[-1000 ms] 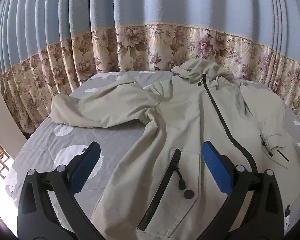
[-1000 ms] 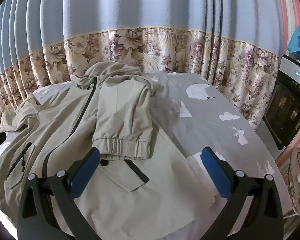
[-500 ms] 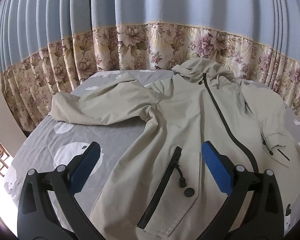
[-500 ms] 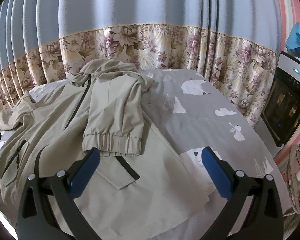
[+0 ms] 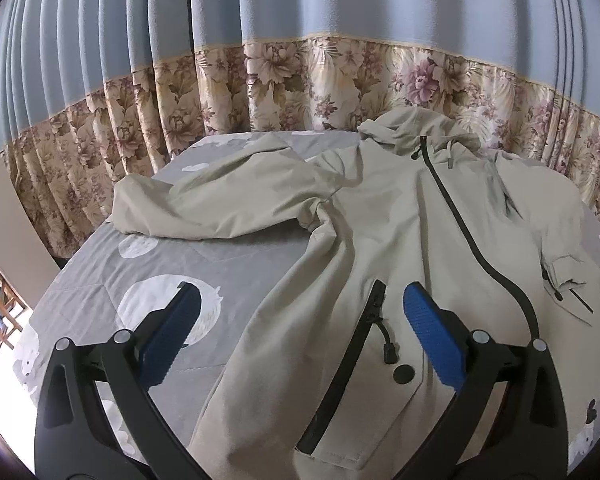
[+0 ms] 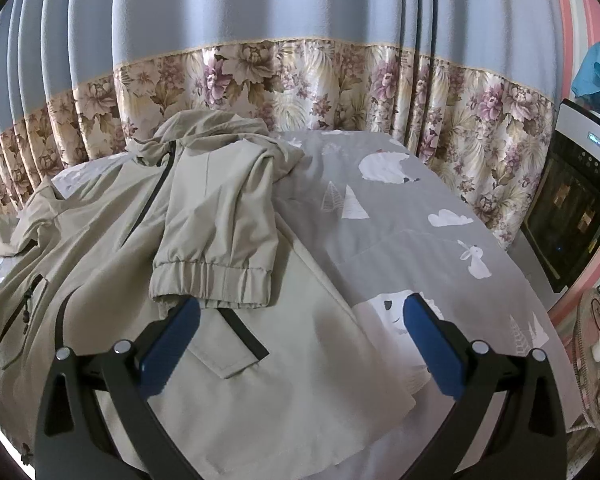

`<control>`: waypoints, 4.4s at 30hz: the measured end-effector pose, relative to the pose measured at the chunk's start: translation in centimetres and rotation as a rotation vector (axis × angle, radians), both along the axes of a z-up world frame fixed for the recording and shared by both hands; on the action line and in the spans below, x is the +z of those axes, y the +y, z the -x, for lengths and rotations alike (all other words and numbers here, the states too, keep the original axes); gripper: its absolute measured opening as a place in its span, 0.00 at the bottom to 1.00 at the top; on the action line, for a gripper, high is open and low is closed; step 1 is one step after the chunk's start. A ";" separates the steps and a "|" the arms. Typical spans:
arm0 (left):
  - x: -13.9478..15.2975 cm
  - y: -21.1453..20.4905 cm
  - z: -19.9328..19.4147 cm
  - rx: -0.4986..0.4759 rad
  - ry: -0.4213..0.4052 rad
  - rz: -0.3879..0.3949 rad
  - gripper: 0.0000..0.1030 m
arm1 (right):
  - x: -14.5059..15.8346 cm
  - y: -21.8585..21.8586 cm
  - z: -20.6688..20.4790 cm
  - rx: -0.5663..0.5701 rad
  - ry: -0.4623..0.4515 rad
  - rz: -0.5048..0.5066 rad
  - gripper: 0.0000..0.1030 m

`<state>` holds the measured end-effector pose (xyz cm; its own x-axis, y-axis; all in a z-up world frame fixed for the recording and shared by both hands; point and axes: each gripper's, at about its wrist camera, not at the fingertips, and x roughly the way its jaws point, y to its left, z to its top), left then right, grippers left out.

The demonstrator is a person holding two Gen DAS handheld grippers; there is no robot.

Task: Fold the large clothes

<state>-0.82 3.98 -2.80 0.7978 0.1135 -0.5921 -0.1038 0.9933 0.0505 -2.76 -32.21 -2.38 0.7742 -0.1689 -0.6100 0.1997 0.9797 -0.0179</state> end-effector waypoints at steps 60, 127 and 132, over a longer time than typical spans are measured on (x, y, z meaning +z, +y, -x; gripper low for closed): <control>-0.8 1.8 1.5 0.024 0.032 -0.036 0.97 | -1.1 -1.9 -0.2 0.022 0.051 0.041 0.98; -4.8 -24.9 -0.8 -0.391 0.251 0.096 0.96 | 4.8 -7.3 0.6 0.212 -0.072 -0.081 0.70; -4.7 -25.5 -2.7 -0.425 0.285 0.147 0.19 | 3.8 -8.6 0.8 0.200 -0.046 -0.121 0.71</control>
